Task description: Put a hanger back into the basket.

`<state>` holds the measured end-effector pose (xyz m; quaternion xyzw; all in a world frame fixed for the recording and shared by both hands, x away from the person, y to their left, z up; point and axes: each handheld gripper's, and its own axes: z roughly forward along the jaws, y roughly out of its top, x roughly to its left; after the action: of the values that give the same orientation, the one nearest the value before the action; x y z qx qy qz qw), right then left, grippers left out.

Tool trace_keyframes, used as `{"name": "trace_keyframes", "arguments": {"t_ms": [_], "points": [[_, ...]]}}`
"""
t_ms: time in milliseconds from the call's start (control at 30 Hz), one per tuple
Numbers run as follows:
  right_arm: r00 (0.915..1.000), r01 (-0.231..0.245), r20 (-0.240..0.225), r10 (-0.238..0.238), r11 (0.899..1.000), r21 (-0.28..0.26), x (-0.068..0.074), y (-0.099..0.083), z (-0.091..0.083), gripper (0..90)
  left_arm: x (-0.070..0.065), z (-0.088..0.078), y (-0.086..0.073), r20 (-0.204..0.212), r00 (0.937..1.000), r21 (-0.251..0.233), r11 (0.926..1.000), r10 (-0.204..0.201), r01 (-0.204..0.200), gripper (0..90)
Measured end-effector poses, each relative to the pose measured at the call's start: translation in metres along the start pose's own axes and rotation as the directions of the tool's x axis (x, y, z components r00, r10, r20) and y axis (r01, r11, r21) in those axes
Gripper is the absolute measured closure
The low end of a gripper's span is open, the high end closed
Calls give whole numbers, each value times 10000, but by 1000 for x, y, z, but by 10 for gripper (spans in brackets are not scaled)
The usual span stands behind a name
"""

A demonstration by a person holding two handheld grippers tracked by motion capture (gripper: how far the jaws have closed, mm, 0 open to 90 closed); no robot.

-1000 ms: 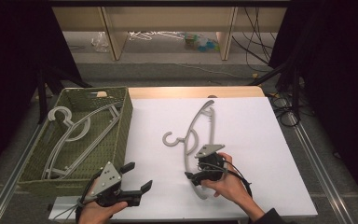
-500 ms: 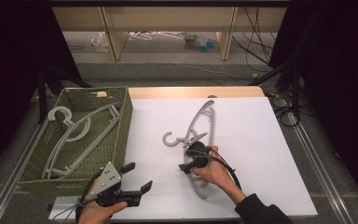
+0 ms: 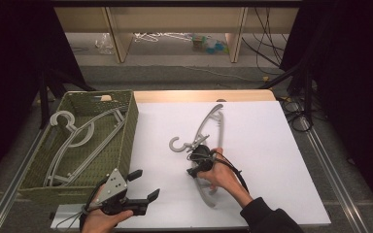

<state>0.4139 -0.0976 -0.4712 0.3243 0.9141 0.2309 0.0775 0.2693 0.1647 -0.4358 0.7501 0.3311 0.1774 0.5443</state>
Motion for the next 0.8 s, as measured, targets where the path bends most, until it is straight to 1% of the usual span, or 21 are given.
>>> {"name": "trace_keyframes", "arguments": {"t_ms": [67,100,200,300,367,400,433,467,567,667,733,800], "points": [[9998,137,153,-141,9995,284,3,3,0,500,0,0,0,13,10000,4,10000,37,-37,172],[9998,139,109,-143,9994,302,2,4,0,506,0,-1,0,-43,10000,47,10000,49,-49,173],[10000,21,95,-25,9992,400,1,5,0,521,0,-1,0,-64,10000,76,10000,47,-47,174],[9999,-96,115,91,9990,442,2,5,0,535,1,-2,1,-54,10000,7,10000,28,-28,176],[9998,-212,52,210,9988,450,1,4,-1,563,1,-2,0,-78,10000,46,10000,52,-52,176],[9998,-197,19,196,9987,477,0,4,-2,582,1,-2,0,-78,10000,40,10000,61,-60,176],[9999,-170,-13,171,9986,497,-2,3,-2,603,1,-3,1,-67,10000,10,10000,64,-63,176],[9997,-244,-67,247,9984,505,-4,3,-3,626,2,-2,0,-6,10000,-72,10000,53,-53,176],[9995,-264,-167,273,9984,492,-8,1,-4,673,3,-3,-1,-131,9999,78,9999,74,-73,177],[9991,-303,-286,316,9985,463,-11,1,-4,698,4,-3,0,-125,9999,-10,10000,31,-31,178],[9985,-380,-367,397,9983,449,-12,0,-5,710,4,-3,0,-157,9999,34,10000,67,-66,177],[9987,-304,-405,322,9986,437,-14,0,-5,723,4,-3,0,-116,9999,27,10000,76,-75,178]]}}
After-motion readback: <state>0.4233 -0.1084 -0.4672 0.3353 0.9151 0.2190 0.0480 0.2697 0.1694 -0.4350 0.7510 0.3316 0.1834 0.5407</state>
